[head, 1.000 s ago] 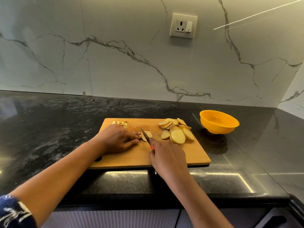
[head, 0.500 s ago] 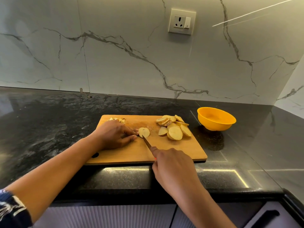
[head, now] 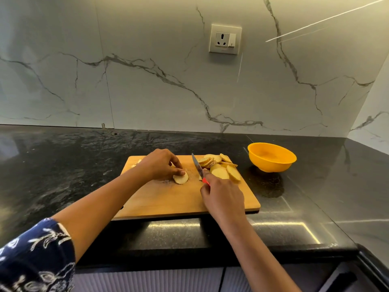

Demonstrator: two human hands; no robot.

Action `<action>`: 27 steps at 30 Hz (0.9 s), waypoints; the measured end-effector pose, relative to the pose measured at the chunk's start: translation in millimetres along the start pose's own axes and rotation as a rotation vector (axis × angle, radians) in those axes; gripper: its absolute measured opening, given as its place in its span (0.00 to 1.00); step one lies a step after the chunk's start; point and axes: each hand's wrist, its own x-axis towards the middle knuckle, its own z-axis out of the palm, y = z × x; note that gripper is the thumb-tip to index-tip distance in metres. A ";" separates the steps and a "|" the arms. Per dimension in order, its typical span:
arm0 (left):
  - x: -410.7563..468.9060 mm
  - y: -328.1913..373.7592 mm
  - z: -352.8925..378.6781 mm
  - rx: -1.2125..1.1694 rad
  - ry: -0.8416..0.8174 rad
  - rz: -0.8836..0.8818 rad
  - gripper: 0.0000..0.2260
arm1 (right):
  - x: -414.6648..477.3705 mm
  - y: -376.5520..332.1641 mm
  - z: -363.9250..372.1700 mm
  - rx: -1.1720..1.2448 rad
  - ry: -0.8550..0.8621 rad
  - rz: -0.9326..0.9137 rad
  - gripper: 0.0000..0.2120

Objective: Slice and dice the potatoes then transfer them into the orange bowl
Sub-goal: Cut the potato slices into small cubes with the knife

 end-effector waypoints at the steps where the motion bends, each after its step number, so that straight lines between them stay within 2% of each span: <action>1: 1.6 -0.1 1.2 -0.016 -0.009 -0.008 0.13 | -0.8 2.3 0.9 0.015 0.010 -0.003 0.22; 6: 7.6 -1.9 2.5 -0.113 0.004 -0.047 0.10 | -0.7 6.2 1.0 0.050 0.016 -0.008 0.22; 12: 13.6 -3.5 4.2 -0.106 0.006 -0.083 0.11 | -2.0 6.7 0.3 0.067 0.020 0.002 0.22; 18: 9.0 -6.4 -7.9 -0.201 -0.152 -0.028 0.06 | -1.8 6.4 1.3 0.080 0.012 0.012 0.22; 22: 11.1 -6.1 -4.5 -0.268 -0.123 -0.045 0.03 | -1.9 6.7 1.1 0.078 0.010 0.014 0.22; 27: 16.7 -4.6 -4.9 -0.197 -0.099 -0.061 0.08 | -3.3 5.9 -1.1 0.083 0.005 0.015 0.22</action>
